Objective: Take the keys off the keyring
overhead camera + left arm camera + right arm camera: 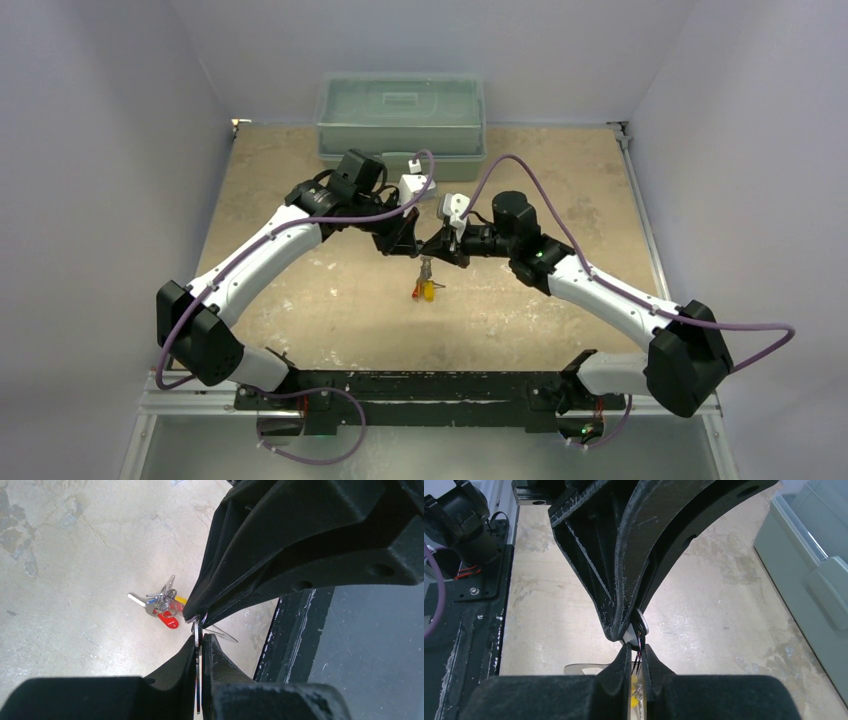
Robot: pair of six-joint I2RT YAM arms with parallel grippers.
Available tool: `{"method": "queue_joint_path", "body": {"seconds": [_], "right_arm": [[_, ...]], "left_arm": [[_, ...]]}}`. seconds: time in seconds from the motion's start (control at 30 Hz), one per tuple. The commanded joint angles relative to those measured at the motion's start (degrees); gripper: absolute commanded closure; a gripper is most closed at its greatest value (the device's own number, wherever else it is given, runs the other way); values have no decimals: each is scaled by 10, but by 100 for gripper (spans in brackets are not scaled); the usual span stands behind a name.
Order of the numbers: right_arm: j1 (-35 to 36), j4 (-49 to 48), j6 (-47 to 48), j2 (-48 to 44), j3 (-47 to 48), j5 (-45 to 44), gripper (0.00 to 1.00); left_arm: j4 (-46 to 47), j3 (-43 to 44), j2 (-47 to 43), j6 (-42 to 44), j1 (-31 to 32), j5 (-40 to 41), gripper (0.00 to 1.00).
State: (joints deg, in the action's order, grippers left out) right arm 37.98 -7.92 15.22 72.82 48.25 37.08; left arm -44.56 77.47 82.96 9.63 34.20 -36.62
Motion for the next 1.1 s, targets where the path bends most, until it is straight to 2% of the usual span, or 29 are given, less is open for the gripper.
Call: {"method": "queue_joint_path", "body": {"seconds": [0.0,0.07,0.43,0.63,0.73,0.83,0.93,1.07], "right_arm": [[1,-2,17,-8,-12,5,96],[1,-2,18,-10,-12,5,100],[1,-6,17,-32,-24,1,100],[-1,-3,17,-27,-23,5,100],[-1,5,13,-21,-15,14,75],[-2,3,8,-23,-14,16,68],[-11,7,0,-29,-13,16,61],[-37,64,2,-49,4,15,51]], "left_arm": [[8,9,-14,8,2,-14,100],[8,9,-13,7,1,-11,100],[5,6,-6,7,-8,15,100],[-3,22,3,31,-9,-18,100],[-1,45,15,23,-8,-22,100],[-25,75,41,36,-7,-20,100],[-76,106,65,91,-8,-3,100],[-89,112,65,130,-9,41,100]]}}
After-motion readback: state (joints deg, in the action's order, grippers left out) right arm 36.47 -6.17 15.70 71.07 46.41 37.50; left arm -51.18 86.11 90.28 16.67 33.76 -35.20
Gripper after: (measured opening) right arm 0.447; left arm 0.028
